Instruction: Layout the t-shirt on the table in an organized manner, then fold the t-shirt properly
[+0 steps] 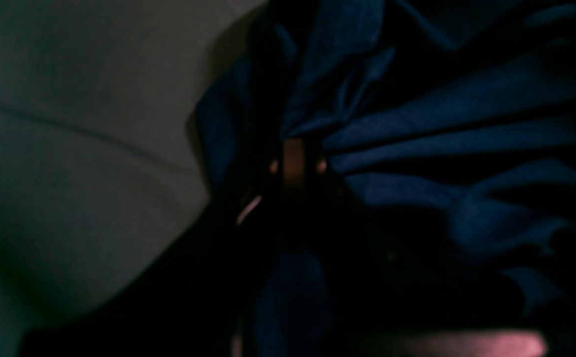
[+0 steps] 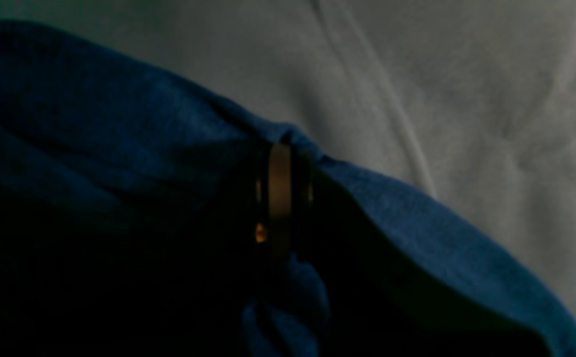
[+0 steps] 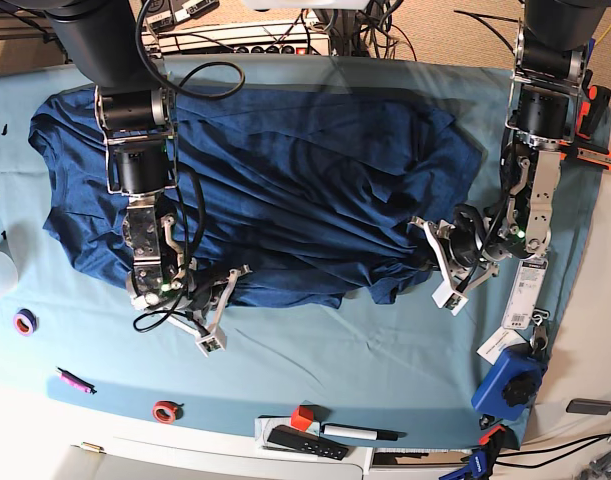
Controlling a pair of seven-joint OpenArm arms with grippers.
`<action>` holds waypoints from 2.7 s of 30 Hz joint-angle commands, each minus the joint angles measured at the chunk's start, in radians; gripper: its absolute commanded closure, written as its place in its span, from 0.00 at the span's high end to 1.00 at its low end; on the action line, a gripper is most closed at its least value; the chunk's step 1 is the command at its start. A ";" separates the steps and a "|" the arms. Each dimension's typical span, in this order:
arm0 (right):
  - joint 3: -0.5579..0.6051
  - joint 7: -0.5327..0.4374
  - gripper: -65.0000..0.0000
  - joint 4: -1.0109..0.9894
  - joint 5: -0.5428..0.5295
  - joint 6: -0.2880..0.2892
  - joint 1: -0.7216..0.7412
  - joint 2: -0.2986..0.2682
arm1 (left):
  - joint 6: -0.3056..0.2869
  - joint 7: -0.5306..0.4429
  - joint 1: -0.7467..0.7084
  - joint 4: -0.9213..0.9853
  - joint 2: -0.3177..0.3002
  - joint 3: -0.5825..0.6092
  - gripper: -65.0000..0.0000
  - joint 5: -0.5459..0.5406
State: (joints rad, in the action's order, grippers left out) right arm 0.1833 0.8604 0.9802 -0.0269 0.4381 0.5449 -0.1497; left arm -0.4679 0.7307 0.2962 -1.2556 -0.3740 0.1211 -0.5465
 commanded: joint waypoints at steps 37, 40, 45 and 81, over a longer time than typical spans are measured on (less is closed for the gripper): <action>-0.004 -0.301 0.05 0.006 0.222 -0.347 0.305 -0.216 | -0.003 -0.021 0.025 -0.016 -0.009 -0.008 0.00 -0.014; -0.004 -0.297 0.37 0.006 0.225 -0.333 0.296 -0.216 | -0.003 -0.021 0.025 -0.016 -0.008 -0.008 0.00 -0.014; -0.004 -0.287 0.42 0.006 0.269 -0.355 0.291 -0.217 | -0.003 -0.021 0.025 -0.016 -0.009 -0.008 0.00 -0.014; -0.489 -0.034 0.41 0.011 -0.253 -0.066 -0.110 -0.329 | 0.058 0.031 0.169 -0.016 -0.018 -0.008 0.52 -0.052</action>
State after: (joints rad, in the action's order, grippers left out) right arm -0.3019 0.8463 0.9707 -0.2802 0.3786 0.4068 -0.4572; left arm -0.4103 0.7841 0.4301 -1.2556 -0.3801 0.1211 -0.5919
